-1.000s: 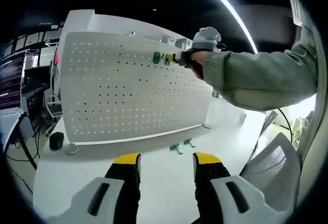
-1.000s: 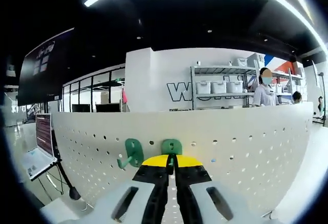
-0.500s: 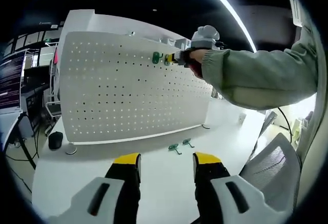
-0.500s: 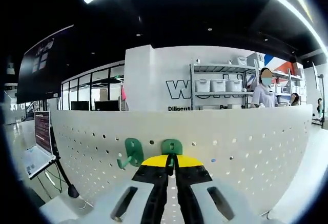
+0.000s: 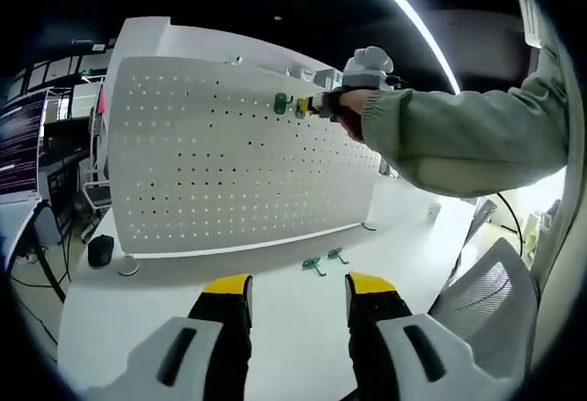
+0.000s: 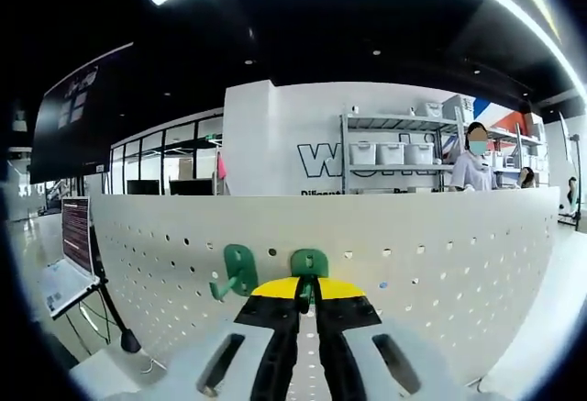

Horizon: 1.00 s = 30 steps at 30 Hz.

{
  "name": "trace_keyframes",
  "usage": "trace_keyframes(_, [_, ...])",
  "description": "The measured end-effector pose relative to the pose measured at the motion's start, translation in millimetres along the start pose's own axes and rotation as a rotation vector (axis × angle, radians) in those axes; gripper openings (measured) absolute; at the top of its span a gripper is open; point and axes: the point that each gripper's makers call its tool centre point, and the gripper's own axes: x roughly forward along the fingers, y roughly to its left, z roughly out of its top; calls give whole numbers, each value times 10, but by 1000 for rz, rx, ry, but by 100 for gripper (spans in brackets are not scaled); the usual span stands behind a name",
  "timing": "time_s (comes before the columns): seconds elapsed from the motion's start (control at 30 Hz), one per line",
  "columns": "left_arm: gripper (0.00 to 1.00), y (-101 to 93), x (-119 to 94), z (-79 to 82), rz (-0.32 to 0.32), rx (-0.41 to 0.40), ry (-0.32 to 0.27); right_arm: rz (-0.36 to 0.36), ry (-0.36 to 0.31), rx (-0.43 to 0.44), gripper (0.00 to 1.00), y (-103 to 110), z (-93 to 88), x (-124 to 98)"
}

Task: Insert the hook assembly into the mounting plate slot until the hook locks in place.

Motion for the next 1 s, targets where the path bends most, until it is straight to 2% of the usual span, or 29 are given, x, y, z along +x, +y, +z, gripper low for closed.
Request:
trace_keyframes(0.3, [42,7,-13,0,6,-1,-1,5,29,19,11,-2,-114,-10])
trace_keyframes(0.7, [42,-20,-34,13,5,4,-3,18,39,11,17,23,-179,-83])
trace_keyframes(1.0, [42,-72,-54,24,-1,10,-4,35,68,1,21,16,-334,-240])
